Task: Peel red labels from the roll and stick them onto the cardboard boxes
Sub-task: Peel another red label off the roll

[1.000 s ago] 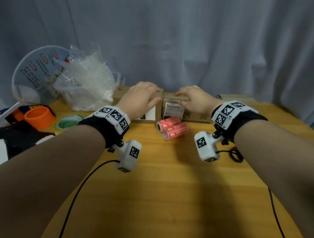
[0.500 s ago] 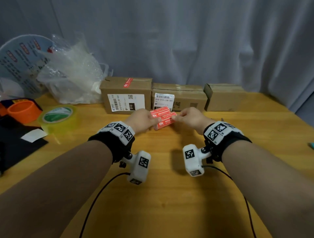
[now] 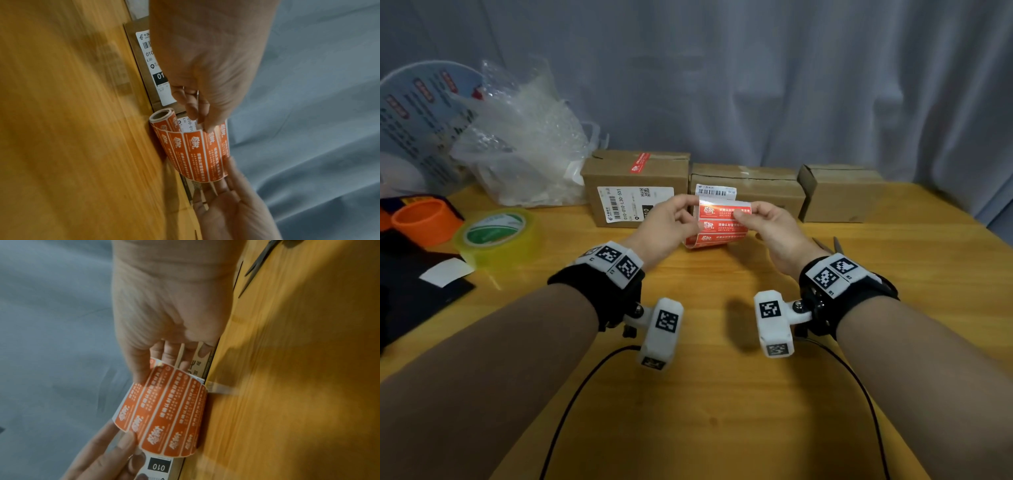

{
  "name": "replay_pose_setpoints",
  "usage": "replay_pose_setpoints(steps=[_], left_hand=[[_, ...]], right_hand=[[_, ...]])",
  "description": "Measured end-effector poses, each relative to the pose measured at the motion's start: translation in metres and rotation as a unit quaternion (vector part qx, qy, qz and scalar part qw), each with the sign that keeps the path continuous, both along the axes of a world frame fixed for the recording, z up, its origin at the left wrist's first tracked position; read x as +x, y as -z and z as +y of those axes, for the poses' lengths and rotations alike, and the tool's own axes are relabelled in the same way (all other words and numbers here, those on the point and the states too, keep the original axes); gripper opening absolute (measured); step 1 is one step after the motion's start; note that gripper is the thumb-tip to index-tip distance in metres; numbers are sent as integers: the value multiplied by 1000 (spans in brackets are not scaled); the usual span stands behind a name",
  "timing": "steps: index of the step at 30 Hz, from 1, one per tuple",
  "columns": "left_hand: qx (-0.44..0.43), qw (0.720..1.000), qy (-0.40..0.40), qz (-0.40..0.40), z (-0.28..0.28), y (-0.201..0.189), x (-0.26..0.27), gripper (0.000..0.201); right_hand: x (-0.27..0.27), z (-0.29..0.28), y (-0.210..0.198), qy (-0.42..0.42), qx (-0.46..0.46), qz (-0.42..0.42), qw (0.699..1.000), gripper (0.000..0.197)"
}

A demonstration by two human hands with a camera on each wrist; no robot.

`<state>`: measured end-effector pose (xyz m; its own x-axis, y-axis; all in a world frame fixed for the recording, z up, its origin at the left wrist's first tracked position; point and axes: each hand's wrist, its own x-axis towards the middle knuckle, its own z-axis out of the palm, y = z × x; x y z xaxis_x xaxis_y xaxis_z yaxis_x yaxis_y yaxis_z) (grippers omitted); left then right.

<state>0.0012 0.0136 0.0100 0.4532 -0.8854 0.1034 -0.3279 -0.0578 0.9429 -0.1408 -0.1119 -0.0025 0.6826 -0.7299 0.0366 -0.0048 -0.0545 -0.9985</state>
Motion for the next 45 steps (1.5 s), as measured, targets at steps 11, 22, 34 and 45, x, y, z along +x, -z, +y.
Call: replay_pose_setpoints(steps=[11, 22, 34, 45], left_hand=[[-32, 998, -39, 35, -4, -12, -1, 27], [-43, 984, -91, 149, -13, -18, -1, 25], [-67, 974, -67, 205, -17, -9, 1, 27], [-48, 975, -66, 208, -19, -14, 0, 29]], right_hand=[[-1, -3, -6, -29, -11, -27, 999, 23], [13, 3, -7, 60, -61, -21, 996, 36], [17, 14, -11, 106, -321, 98, 936, 15], [19, 19, -14, 68, -412, 116, 901, 19]])
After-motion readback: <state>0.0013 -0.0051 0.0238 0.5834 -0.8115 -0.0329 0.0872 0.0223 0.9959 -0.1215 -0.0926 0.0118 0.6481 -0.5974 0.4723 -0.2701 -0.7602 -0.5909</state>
